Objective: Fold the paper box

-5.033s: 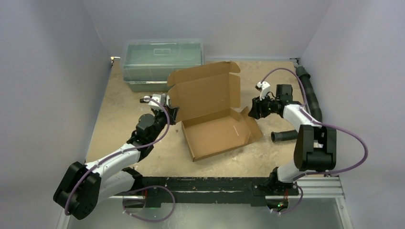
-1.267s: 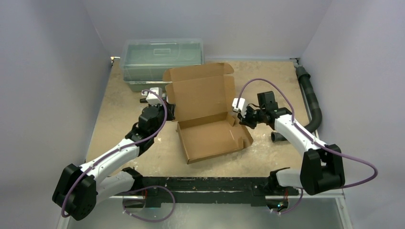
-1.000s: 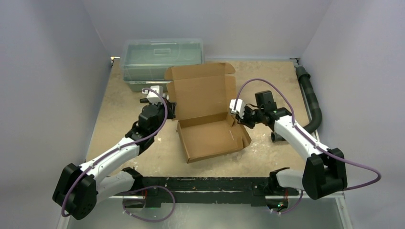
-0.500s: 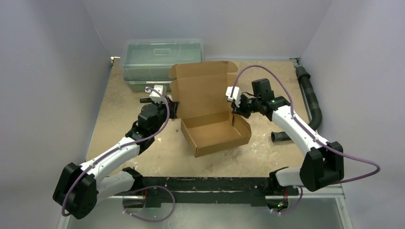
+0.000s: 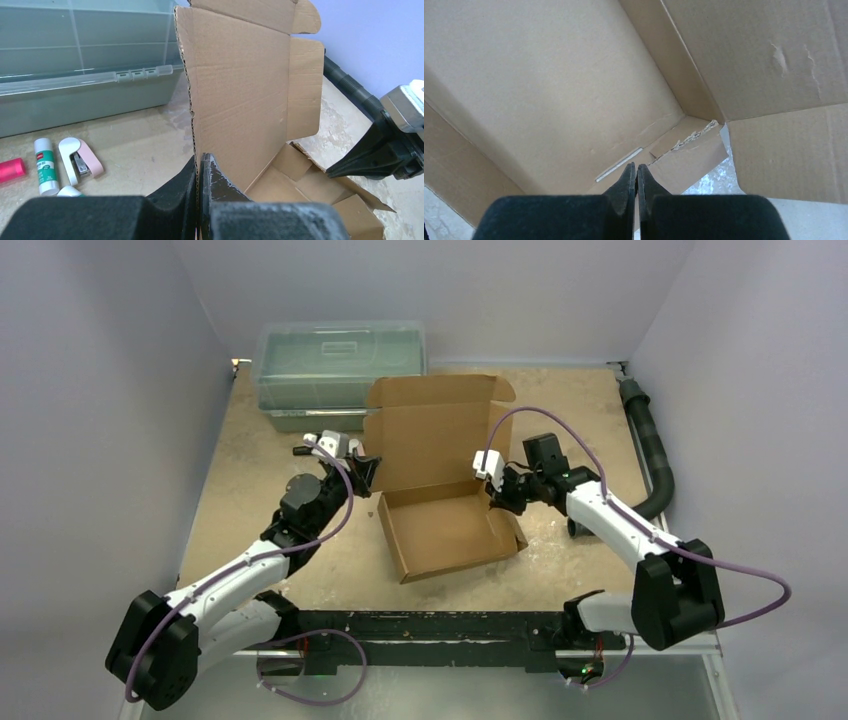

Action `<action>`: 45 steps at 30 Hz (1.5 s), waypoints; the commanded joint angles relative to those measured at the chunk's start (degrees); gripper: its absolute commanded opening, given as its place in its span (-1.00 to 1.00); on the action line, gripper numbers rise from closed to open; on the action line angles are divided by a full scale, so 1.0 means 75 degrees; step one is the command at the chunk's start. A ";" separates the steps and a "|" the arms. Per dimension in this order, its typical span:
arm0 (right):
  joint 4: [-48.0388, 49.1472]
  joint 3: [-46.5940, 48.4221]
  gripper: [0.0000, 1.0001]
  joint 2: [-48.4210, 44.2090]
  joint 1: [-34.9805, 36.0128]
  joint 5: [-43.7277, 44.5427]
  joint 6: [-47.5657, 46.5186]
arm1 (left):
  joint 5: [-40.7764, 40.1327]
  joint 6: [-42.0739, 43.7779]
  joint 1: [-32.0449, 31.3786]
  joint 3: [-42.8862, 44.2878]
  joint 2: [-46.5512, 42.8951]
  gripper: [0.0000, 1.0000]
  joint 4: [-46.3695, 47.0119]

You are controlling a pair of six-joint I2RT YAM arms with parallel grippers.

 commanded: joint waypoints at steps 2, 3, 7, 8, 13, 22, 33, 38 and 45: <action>0.0194 -0.0094 -1.00 -0.0140 0.0062 -0.0338 0.0185 | 0.0562 0.0301 -0.0166 -0.0264 -0.0020 -1.00 0.1100; 0.0182 -0.0072 -1.00 -0.0112 0.0064 -0.0407 0.0224 | 0.0585 0.0360 -0.0200 -0.0273 -0.0026 -1.00 0.1136; 0.0144 0.0036 -1.00 -0.0059 0.0060 -0.0619 0.0389 | 0.0601 0.0809 -0.0341 -0.0242 -0.0137 -1.00 0.1204; 0.0167 0.0085 -1.00 -0.0076 0.0055 -0.0740 0.0458 | 0.0584 0.0926 -0.0361 -0.0220 -0.0172 -1.00 0.1211; 0.0255 0.0508 -1.00 -0.0101 0.0048 -0.0911 0.0828 | 0.0545 0.1436 -0.0461 -0.0094 -0.0191 -1.00 0.1321; 0.0913 0.1234 -1.00 0.0182 0.0051 0.0204 0.1069 | 0.0128 0.1932 -0.0511 0.0274 0.0206 -1.00 0.2020; 0.1099 0.0133 -1.00 0.0022 0.0064 -0.0042 0.0525 | 0.0316 0.2029 -0.0622 -0.0136 0.0373 -1.00 0.2504; 0.0742 0.0219 -0.96 0.0377 0.0049 -0.0431 0.0595 | 0.0560 0.2061 -0.0653 -0.0501 0.0204 -1.00 0.2574; -0.0163 0.0663 -0.44 -0.0346 -0.1201 -0.2202 0.0707 | 0.0701 0.2471 -0.0656 -0.0448 0.0020 -1.00 0.2131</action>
